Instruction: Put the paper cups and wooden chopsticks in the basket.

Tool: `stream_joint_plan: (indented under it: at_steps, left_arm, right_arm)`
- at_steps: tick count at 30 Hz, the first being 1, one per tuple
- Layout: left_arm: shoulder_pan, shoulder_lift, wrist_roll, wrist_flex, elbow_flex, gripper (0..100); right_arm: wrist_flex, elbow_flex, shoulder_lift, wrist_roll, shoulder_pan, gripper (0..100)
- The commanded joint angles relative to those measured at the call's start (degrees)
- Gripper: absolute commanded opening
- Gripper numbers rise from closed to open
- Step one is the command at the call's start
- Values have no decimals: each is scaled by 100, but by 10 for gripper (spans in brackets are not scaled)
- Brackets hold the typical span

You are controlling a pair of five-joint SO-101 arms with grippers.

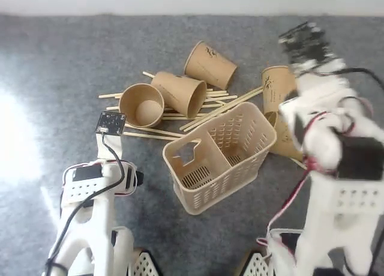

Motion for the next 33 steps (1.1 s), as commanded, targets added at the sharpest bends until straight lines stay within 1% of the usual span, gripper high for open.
stream_joint_plan:
  at_steps: [1,3,8,11,17,22,26,33]
  left_arm:
    - [26,-132,-18,-97,-31,232]
    - [26,-132,-18,-97,-31,232]
    - [26,-132,-18,-97,-31,232]
    - [26,-132,-18,-97,-31,232]
    - [26,-132,-18,-97,-31,232]
    - [26,-132,-18,-97,-31,232]
    - [26,-132,-18,-97,-31,232]
    - [26,-132,-18,-97,-31,232]
  right_arm:
    - [-207,132,734,-79,418,202]
    - [-198,123,1191,-334,453,202]
    - [-163,-53,2053,-1380,418,202]
    - [-154,-246,2413,-1776,286,201]
    - [-189,-308,2905,-1899,-418,201]
    - [-444,-519,3336,-2207,-857,201]
    - [-505,-695,3908,-2207,-919,201]
    - [-321,-800,4646,-2189,-752,202]
